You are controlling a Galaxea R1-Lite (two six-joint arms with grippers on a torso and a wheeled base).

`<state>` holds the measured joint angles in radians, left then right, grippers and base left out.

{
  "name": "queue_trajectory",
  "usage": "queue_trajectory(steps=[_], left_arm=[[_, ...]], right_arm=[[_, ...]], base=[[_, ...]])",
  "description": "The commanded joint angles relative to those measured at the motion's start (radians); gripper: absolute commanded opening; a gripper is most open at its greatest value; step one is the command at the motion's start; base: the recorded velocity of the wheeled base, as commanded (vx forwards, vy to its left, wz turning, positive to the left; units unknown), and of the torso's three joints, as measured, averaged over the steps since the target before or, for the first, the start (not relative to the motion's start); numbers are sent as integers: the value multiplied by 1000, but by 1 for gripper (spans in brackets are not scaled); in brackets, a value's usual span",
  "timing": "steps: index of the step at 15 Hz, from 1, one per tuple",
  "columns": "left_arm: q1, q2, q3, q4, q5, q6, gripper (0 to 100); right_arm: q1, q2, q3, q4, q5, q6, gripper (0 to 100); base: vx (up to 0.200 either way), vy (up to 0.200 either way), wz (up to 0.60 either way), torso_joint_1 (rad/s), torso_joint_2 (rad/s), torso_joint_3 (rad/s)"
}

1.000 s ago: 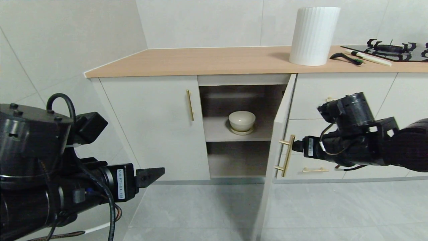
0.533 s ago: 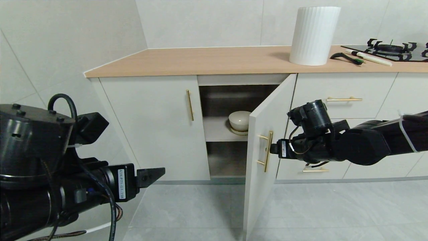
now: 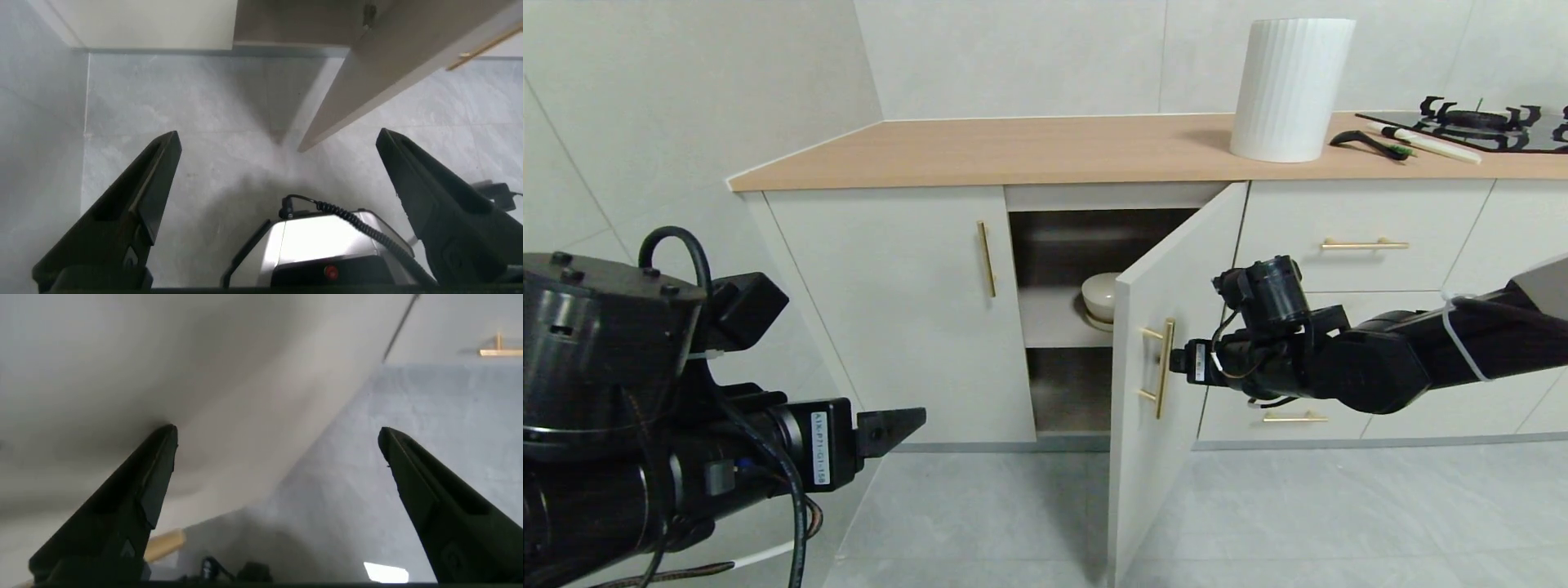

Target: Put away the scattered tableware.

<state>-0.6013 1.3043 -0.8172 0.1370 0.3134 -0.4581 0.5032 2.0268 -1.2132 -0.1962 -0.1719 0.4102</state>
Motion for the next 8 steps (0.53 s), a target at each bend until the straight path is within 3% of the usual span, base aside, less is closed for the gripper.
queue_trajectory(steps=[1,4,8], left_arm=[[3,3,0,0,1,-1,100],[3,3,-2,-2,1,-1,100],[3,4,0,-2,1,1,100]], right_arm=[[1,21,-2,-16,2,16,100],[1,26,-3,-34,2,25,100],[3,53,-5,-86,3,56,100]], base=[[200,0,0,2,12,17],[200,0,0,7,1,4],[0,0,0,0,0,0]])
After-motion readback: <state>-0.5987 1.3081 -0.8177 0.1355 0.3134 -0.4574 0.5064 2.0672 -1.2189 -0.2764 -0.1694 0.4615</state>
